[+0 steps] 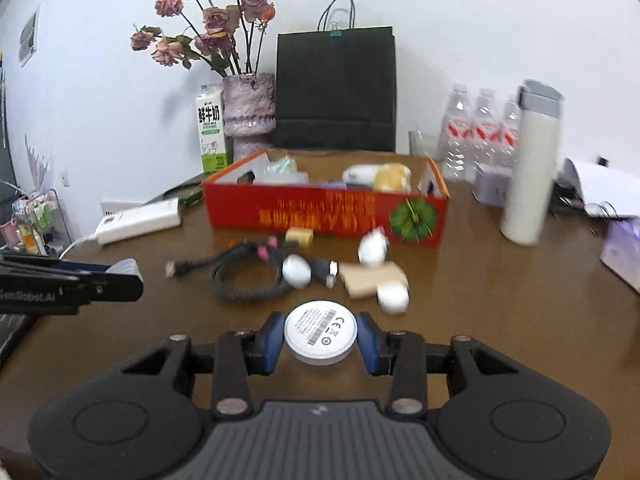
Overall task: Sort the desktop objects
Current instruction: 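Carry the puck and bottle cap into the cardboard box, open both tools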
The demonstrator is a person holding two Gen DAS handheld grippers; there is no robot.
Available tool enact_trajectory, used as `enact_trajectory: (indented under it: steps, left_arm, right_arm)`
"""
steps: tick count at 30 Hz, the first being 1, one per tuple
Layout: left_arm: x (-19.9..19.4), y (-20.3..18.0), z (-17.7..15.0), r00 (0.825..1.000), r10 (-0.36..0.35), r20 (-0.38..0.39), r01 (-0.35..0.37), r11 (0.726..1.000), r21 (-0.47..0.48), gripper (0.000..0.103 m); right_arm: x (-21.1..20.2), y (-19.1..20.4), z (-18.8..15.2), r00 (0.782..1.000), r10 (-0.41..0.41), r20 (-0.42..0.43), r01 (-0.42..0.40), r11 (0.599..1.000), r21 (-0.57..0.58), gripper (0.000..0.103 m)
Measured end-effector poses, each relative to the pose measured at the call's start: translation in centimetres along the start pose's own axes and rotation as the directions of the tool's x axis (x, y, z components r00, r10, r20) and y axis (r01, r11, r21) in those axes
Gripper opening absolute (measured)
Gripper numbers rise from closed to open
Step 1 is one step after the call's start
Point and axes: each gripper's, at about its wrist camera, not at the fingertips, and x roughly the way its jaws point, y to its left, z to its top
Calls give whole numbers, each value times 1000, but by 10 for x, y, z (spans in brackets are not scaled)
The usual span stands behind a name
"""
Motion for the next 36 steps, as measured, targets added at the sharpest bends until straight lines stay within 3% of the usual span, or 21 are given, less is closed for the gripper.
enact_trajectory:
  steps: [4,10,24,29,36]
  left_arm:
    - [-15,-16,-31,998,-32,-46,32,999,-6,41]
    - [-36,-28,-54,999,-16,-46,17,1000,17,41]
    - [-22,-25,-56,997,3,-74,-1,1000,28,41]
    - [-7,-19,-17,999,-31,-33,32,999,43,41]
    - [57,-1,116,996,-48,72,41,994,99,41]
  right_arm:
    - [-27,13,-35,999,-53,0,53,998,-17,38]
    - [-46,29,-69,998,-48,-49,48,999,3,38]
    - [-46,27,-64,998,-63,-28,64,998,22,38]
    - [-36,15,-30,999,-46,12,46,999,26,38]
    - [13,-7,78,987,16,157,-12,1000,-25,38]
